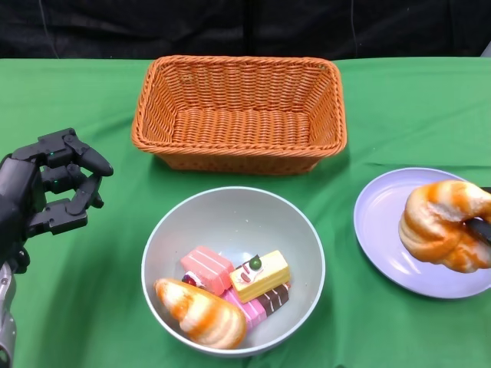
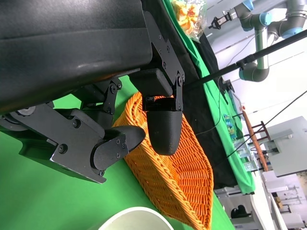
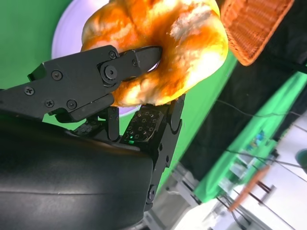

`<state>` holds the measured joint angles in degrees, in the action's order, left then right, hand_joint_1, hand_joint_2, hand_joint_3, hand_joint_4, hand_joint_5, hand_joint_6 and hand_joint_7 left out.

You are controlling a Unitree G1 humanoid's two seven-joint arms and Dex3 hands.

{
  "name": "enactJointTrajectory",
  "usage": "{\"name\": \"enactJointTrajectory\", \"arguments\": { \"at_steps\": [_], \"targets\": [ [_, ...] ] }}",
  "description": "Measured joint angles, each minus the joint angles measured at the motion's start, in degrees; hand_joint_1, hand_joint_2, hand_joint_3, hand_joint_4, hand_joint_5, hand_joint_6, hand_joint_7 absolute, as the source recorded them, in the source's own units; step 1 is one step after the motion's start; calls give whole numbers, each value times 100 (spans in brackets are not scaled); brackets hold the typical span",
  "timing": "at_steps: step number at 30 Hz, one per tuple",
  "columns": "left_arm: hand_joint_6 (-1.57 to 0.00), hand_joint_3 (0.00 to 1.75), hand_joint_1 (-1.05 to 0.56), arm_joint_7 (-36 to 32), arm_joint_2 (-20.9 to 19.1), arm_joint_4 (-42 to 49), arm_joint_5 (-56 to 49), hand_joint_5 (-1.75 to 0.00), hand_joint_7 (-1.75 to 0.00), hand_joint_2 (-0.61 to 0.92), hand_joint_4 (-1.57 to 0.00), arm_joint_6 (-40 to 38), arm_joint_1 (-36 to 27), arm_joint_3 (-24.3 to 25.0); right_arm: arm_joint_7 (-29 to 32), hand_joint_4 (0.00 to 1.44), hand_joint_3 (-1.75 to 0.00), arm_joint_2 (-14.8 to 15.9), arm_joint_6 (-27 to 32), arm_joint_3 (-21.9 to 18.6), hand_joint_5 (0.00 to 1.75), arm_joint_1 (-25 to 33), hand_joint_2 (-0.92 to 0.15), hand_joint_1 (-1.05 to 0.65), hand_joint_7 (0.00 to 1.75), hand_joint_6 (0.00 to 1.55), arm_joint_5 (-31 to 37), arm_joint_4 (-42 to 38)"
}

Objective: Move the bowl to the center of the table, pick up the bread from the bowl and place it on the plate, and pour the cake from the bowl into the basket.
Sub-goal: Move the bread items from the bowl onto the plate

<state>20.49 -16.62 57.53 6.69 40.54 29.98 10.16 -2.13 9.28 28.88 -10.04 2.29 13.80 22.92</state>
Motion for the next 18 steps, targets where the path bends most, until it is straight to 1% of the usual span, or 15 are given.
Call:
{"name": "enactJointTrajectory", "arguments": {
  "at_steps": [4,7,11,16,18],
  "targets": [
    [-75,96,-5,-1,-17,-1,-7,-162,-130,62,-74,-17,1,0,-230,73,-10,132,497,24,130,-177,-92,-18,26,105,-93,-152],
    [-75,97,-4,-1,-20,0,-7,-161,-130,62,-73,-38,2,2,-279,73,-10,198,770,118,130,-332,-92,-19,26,105,-96,-193],
    [-75,97,-4,0,-21,0,-4,-161,-130,62,-73,-40,16,2,-290,75,-10,252,1141,200,132,-688,-92,-19,26,105,-105,-496],
    [-75,97,-4,0,-27,1,-6,-160,-131,62,-73,-39,21,5,-344,76,-11,444,1080,431,131,-941,-92,-24,28,108,-120,-1064],
    [-75,98,-4,0,-36,2,-5,-159,-131,62,-74,-40,21,6,-331,76,-10,514,1036,534,125,-985,-92,-25,28,107,-47,-1242]
  ]
}}
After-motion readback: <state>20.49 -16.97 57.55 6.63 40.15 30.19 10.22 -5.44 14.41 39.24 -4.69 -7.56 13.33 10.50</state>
